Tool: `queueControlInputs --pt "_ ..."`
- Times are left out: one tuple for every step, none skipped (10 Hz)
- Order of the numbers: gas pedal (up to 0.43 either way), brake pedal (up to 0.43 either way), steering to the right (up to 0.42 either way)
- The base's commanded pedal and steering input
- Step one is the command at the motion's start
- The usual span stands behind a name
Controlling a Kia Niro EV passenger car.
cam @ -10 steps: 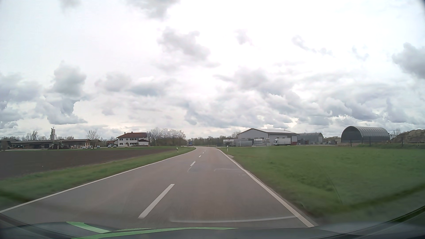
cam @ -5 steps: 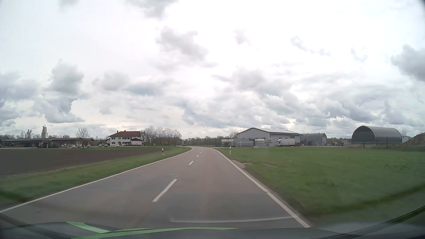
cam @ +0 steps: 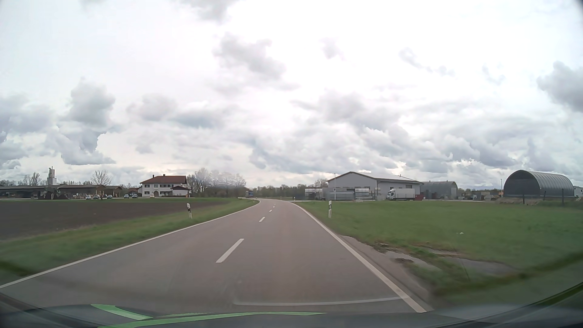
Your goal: Follow the waypoints while adhering to traffic rules and regulations
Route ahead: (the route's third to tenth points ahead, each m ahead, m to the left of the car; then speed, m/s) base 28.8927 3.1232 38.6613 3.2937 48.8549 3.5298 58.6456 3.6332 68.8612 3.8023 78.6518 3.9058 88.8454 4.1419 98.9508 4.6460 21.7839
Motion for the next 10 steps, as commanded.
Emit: queueControlInputs --pt "0.240 0.000 0.000" --pt "0.240 0.000 0.000" --pt "0.240 0.000 0.000" --pt "0.248 0.000 0.000" --pt "0.248 0.000 0.000" --pt "0.248 0.000 0.000" --pt "0.248 0.000 -0.001" --pt "0.248 0.000 -0.001" --pt "0.248 0.000 -0.001" --pt "0.248 0.000 -0.001"
